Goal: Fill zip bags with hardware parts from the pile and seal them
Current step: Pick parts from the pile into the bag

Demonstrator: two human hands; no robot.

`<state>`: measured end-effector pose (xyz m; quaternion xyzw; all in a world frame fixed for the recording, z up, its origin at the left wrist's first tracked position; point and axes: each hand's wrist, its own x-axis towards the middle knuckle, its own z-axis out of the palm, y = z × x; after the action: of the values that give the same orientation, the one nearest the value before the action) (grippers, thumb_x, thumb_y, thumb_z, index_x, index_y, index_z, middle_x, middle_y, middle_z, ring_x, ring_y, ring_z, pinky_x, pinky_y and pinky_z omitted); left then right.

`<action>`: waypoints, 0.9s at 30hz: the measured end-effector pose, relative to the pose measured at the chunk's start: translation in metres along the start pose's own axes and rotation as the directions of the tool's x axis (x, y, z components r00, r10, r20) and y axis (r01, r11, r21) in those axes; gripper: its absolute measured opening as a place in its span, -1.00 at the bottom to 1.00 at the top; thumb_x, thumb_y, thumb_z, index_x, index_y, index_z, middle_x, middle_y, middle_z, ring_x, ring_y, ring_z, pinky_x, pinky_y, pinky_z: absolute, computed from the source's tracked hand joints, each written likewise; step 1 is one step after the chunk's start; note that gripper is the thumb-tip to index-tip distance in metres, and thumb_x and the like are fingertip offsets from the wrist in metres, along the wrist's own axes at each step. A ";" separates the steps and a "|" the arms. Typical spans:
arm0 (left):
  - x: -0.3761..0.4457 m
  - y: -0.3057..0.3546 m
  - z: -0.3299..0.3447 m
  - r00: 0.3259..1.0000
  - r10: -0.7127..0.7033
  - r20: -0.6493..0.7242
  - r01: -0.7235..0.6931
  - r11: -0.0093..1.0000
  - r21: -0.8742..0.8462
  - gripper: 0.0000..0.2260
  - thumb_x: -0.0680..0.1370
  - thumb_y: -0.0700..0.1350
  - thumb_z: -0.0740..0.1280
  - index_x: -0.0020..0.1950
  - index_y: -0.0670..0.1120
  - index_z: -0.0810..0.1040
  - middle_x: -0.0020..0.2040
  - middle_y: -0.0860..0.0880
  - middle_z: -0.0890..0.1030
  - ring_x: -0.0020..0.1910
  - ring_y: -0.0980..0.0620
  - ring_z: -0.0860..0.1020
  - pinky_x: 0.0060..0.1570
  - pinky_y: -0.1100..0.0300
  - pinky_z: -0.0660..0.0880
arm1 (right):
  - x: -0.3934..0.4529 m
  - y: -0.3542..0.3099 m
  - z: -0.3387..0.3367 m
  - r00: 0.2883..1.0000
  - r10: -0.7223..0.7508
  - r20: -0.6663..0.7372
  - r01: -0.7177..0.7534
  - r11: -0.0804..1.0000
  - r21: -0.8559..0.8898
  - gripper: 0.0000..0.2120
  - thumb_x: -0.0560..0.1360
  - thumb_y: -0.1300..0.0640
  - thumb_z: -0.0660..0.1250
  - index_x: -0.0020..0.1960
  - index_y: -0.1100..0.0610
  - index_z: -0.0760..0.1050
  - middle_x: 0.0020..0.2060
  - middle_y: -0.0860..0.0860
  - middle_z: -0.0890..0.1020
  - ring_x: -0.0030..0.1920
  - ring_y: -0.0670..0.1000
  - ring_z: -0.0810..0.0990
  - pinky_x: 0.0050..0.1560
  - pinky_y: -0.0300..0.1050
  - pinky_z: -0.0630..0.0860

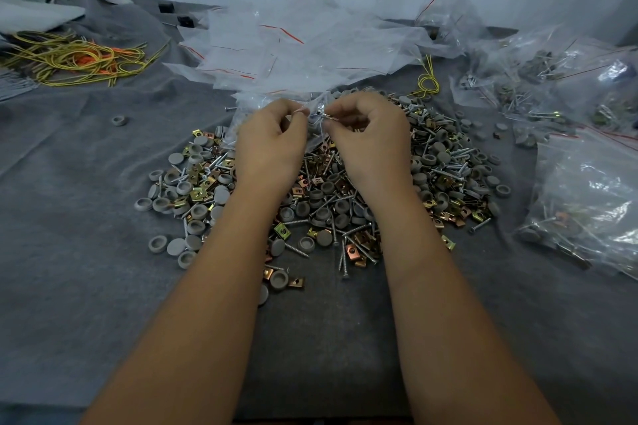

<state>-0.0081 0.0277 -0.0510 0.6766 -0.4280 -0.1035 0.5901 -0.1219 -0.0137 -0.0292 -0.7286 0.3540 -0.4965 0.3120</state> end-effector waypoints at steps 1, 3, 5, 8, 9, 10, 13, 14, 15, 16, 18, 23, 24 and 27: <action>0.000 -0.001 0.000 1.000 0.013 0.015 -0.013 1.000 0.001 -0.82 0.48 0.01 0.20 -0.10 0.08 0.61 -0.55 0.17 0.44 -0.57 0.20 0.31 -0.45 0.20 0.23 | 0.000 0.000 0.000 1.000 -0.013 0.005 0.013 1.000 -0.026 -0.81 0.40 0.31 0.48 -0.15 0.04 0.58 -0.16 -0.07 0.56 -0.21 -0.17 0.53 -0.16 -0.35 0.48; 0.000 -0.001 0.001 0.999 0.032 0.028 -0.031 0.999 -0.007 -0.80 0.49 0.00 0.20 -0.07 0.05 0.62 -0.54 0.17 0.44 -0.56 0.21 0.31 -0.47 0.21 0.23 | 0.000 0.001 0.001 1.000 -0.027 0.008 0.028 0.997 -0.078 -0.84 0.39 0.28 0.49 -0.15 0.06 0.59 -0.14 -0.12 0.48 -0.19 -0.17 0.49 -0.15 -0.35 0.45; 0.000 0.001 0.000 0.999 0.051 0.015 -0.051 0.999 -0.012 -0.81 0.50 0.01 0.21 -0.08 0.07 0.62 -0.50 0.15 0.48 -0.52 0.22 0.35 -0.46 0.21 0.27 | 0.001 0.003 0.001 0.999 -0.034 -0.006 0.033 0.992 -0.121 -0.88 0.38 0.25 0.50 -0.14 0.09 0.62 -0.13 -0.14 0.44 -0.16 -0.15 0.47 -0.14 -0.35 0.42; -0.002 0.003 0.000 0.996 0.080 0.029 -0.079 0.996 -0.029 -0.82 0.50 0.00 0.21 -0.10 0.08 0.61 -0.43 0.12 0.53 -0.48 0.23 0.38 -0.45 0.25 0.29 | 0.001 0.006 0.002 0.999 -0.037 -0.019 0.033 0.986 -0.164 -0.91 0.40 0.22 0.50 -0.13 0.08 0.66 -0.07 -0.09 0.46 0.02 -0.05 0.51 -0.03 -0.26 0.42; -0.002 0.004 0.000 0.996 0.084 0.033 -0.083 0.996 -0.037 -0.82 0.50 0.00 0.21 -0.10 0.08 0.61 -0.43 0.14 0.54 -0.48 0.24 0.39 -0.46 0.29 0.29 | 0.001 0.006 0.003 0.999 -0.037 -0.014 0.034 0.984 -0.177 -0.92 0.40 0.21 0.50 -0.12 0.08 0.67 -0.05 -0.07 0.47 0.06 -0.02 0.52 0.00 -0.23 0.44; -0.003 0.004 0.000 0.996 0.085 0.034 -0.083 0.995 -0.047 -0.82 0.50 -0.01 0.21 -0.10 0.08 0.62 -0.45 0.18 0.53 -0.49 0.25 0.40 -0.47 0.34 0.27 | 0.001 0.007 0.003 0.999 -0.036 -0.005 0.034 0.981 -0.189 -0.92 0.41 0.20 0.50 -0.10 0.09 0.67 -0.03 -0.05 0.48 0.09 0.00 0.52 0.04 -0.19 0.46; -0.003 0.004 0.001 0.996 0.083 0.021 -0.081 0.994 -0.079 -0.82 0.52 -0.06 0.21 -0.10 0.04 0.62 -0.50 0.25 0.50 -0.52 0.29 0.40 -0.51 0.45 0.23 | 0.001 0.008 0.004 0.999 -0.032 0.027 0.038 0.975 -0.221 -0.90 0.44 0.18 0.48 -0.04 0.10 0.69 0.01 0.01 0.51 0.10 0.03 0.52 0.09 -0.04 0.50; -0.003 0.004 0.001 0.997 0.081 0.017 -0.080 0.994 -0.075 -0.82 0.51 -0.06 0.20 -0.10 0.04 0.61 -0.52 0.24 0.48 -0.55 0.27 0.37 -0.52 0.44 0.21 | 0.001 0.008 0.004 0.999 -0.031 0.034 0.038 0.974 -0.222 -0.90 0.46 0.17 0.46 -0.03 0.11 0.68 0.02 0.02 0.52 0.08 0.04 0.53 0.08 -0.02 0.51; -0.003 0.004 0.001 0.997 0.079 0.013 -0.078 0.995 -0.064 -0.82 0.51 -0.04 0.19 -0.11 0.06 0.60 -0.54 0.22 0.46 -0.57 0.25 0.34 -0.54 0.40 0.19 | 0.001 0.007 0.003 0.999 -0.029 0.034 0.035 0.977 -0.212 -0.90 0.47 0.17 0.45 -0.02 0.11 0.68 0.02 0.03 0.53 0.06 0.03 0.53 0.06 -0.02 0.51; -0.003 0.003 0.001 0.997 0.075 0.009 -0.075 0.996 -0.046 -0.82 0.50 -0.02 0.18 -0.12 0.09 0.59 -0.55 0.20 0.44 -0.58 0.22 0.32 -0.54 0.35 0.18 | 0.001 0.007 0.003 0.999 -0.027 0.027 0.031 0.981 -0.194 -0.90 0.49 0.17 0.43 -0.01 0.11 0.68 0.02 0.03 0.53 0.03 0.01 0.54 0.04 -0.06 0.52; -0.002 0.002 0.001 0.998 0.064 -0.002 -0.064 0.998 -0.015 -0.81 0.50 0.00 0.17 -0.11 0.10 0.58 -0.56 0.20 0.43 -0.59 0.20 0.30 -0.53 0.27 0.19 | 0.001 0.006 0.001 1.000 -0.028 -0.001 0.028 0.987 -0.156 -0.89 0.51 0.17 0.40 0.01 0.09 0.66 0.02 0.01 0.54 -0.05 -0.08 0.54 -0.02 -0.23 0.49; 0.000 0.000 0.000 0.999 0.026 -0.045 -0.024 0.999 0.031 -0.79 0.48 0.03 0.16 -0.11 0.09 0.59 -0.55 0.20 0.45 -0.59 0.20 0.31 -0.45 0.20 0.20 | 0.000 0.004 -0.003 0.997 0.006 -0.079 -0.016 0.993 -0.115 -0.87 0.52 0.20 0.31 -0.01 0.00 0.56 -0.03 -0.06 0.56 -0.15 -0.24 0.50 -0.16 -0.42 0.40; 0.000 0.000 0.000 0.998 0.013 -0.059 -0.011 0.999 0.037 -0.79 0.48 0.04 0.16 -0.12 0.10 0.59 -0.55 0.19 0.45 -0.59 0.20 0.31 -0.44 0.19 0.21 | 0.000 0.005 -0.003 0.997 0.030 -0.072 -0.039 0.992 -0.123 -0.85 0.52 0.23 0.29 -0.05 -0.01 0.55 -0.03 -0.05 0.58 -0.16 -0.20 0.51 -0.16 -0.33 0.44; 0.001 0.000 -0.002 0.994 -0.005 -0.108 0.010 0.999 0.048 -0.80 0.47 0.04 0.16 -0.16 0.10 0.58 -0.56 0.12 0.43 -0.58 0.18 0.31 -0.43 0.19 0.23 | 0.000 0.005 -0.004 0.994 0.104 0.010 -0.101 0.981 -0.167 -0.69 0.43 0.34 0.17 -0.23 -0.01 0.55 -0.02 -0.03 0.62 -0.22 -0.04 0.52 -0.24 -0.09 0.47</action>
<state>-0.0060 0.0281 -0.0500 0.6971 -0.3953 -0.0585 0.5953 -0.1266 -0.0172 -0.0316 -0.7375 0.4285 -0.4415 0.2785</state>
